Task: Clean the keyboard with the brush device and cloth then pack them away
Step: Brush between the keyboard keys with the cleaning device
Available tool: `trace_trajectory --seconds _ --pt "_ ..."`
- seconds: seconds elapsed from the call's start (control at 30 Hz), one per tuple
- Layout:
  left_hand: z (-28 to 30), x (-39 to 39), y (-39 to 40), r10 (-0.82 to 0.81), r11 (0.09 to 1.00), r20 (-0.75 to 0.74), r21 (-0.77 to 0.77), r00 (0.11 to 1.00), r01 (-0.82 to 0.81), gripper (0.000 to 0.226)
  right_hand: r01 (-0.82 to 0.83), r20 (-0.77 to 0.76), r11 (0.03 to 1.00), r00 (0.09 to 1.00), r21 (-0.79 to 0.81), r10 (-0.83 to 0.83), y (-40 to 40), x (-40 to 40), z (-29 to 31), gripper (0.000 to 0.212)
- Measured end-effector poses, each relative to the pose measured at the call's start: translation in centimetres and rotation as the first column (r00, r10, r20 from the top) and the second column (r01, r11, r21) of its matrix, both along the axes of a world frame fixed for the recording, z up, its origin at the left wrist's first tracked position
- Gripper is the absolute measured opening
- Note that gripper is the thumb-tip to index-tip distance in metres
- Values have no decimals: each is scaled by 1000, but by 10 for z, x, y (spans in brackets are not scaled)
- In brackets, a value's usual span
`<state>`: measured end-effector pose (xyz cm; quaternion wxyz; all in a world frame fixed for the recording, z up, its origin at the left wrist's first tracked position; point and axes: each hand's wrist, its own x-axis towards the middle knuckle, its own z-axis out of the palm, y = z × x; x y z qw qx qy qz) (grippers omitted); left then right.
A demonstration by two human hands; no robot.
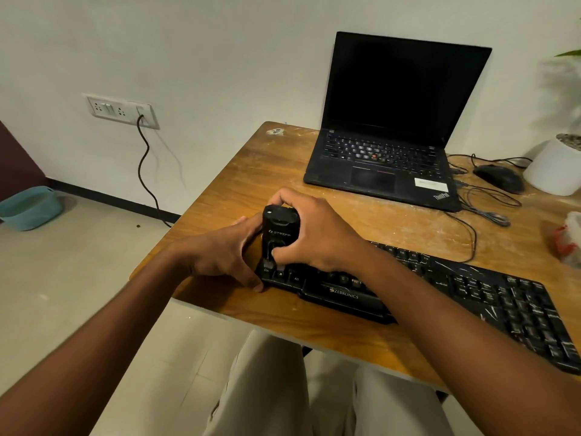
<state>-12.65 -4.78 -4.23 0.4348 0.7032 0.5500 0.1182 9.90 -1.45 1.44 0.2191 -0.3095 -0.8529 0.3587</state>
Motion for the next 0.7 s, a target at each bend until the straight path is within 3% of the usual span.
trace_trajectory --seconds 0.2,0.4,0.6,0.7 --pt "-2 -1 2 18 999 6 -29 1000 -18 145 165 11 979 986 119 -168 20 9 3 57" --pt "-4 -2 4 11 1000 6 -21 1000 -11 146 2 17 999 1000 -38 -1 6 22 4 52" --pt "1 0 0 21 999 17 -50 1000 -21 146 136 -31 989 990 50 -135 15 31 2 54" --pt "2 0 -1 23 998 18 -52 1000 -22 146 102 -41 995 994 9 -102 12 35 6 53"
